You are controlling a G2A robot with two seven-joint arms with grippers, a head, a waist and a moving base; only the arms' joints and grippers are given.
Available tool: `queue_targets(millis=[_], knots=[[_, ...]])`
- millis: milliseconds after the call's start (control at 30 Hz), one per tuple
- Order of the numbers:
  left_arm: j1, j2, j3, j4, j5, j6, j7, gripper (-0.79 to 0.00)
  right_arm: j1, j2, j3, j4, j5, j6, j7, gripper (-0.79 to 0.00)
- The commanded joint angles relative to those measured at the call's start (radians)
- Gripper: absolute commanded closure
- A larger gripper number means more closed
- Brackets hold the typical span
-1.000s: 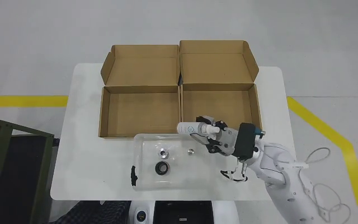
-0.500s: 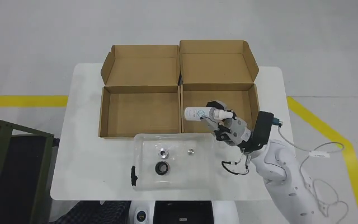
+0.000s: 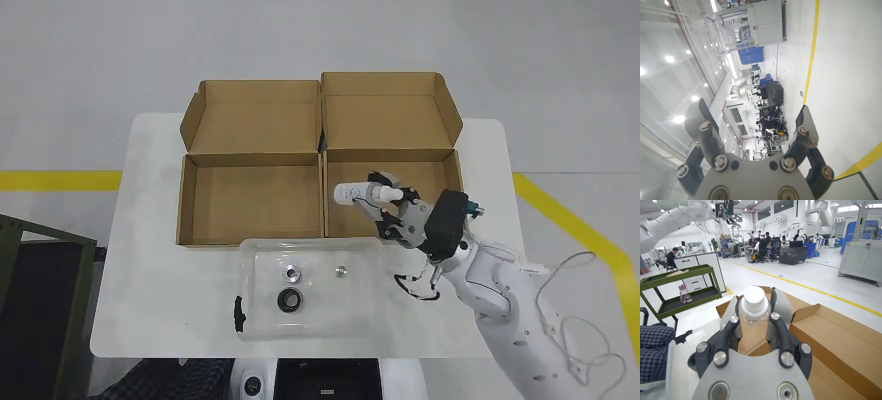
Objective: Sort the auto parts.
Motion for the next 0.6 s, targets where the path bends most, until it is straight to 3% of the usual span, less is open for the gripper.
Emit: queue_targets(millis=[0,267,567], knots=[[0.000,0.000,0.000,0.000,0.000,0.000,0.000,-0.785,0.026,-0.002,-0.013,0.007,-0.026,0.023,0.049,0.000],[0.000,0.000,0.000,0.000,0.000,0.000,0.000,-0.785,0.135,-0.011,-0.055,0.071,-0.083,0.077,0.239,0.000],[0.000,0.000,0.000,0.000,0.000,0.000,0.000,-0.785,0.241,-0.031,-0.149,0.195,-0.061,0.069,0.328,0.000]])
